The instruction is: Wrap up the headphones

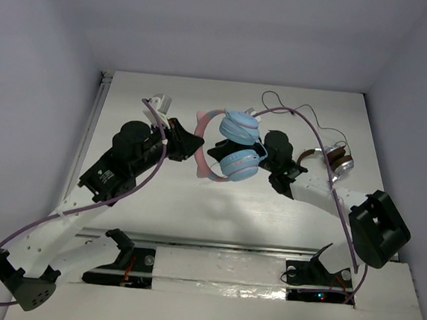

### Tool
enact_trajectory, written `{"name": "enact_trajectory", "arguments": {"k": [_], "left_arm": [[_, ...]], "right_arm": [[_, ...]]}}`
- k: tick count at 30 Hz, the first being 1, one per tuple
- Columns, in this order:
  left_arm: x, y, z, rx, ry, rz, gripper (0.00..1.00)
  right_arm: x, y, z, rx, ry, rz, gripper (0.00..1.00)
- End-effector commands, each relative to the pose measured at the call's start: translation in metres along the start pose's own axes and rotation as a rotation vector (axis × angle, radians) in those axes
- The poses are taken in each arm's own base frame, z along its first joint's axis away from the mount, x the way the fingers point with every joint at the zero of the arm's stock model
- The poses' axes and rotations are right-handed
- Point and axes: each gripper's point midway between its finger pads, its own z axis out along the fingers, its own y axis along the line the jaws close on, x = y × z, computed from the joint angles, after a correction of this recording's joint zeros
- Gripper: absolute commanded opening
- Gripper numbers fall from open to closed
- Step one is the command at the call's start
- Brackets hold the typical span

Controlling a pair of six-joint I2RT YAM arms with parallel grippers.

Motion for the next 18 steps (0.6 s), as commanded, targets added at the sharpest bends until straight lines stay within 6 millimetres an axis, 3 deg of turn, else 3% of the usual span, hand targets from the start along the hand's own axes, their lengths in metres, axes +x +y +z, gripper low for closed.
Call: {"name": "enact_trajectory", "arguments": {"k": [1,5,11,18], "left_arm": [[-0.048,-0.040,-0.016,0.105,-0.128,-0.007,0.00],[-0.062,-0.043,-0.021,0.091,-0.161,0.000,0.00],[-0.074,-0.043,-0.024,0.072,-0.205,-0.010,0.00],[-0.099,-0.037,-0.030,0.006,-0.306,-0.010,0.00]], "right_arm": [[-0.043,0.006,0.004,-0.023,-0.136,-0.082,0.58],[-0.019,0.009,0.005,-0.079,-0.105,-0.055,0.58],[-0.005,0.018,0.011,-0.170,-0.066,-0.012,0.57],[0.011,0.028,-0.001,-0.225,-0.063,0.072,0.53]]}}
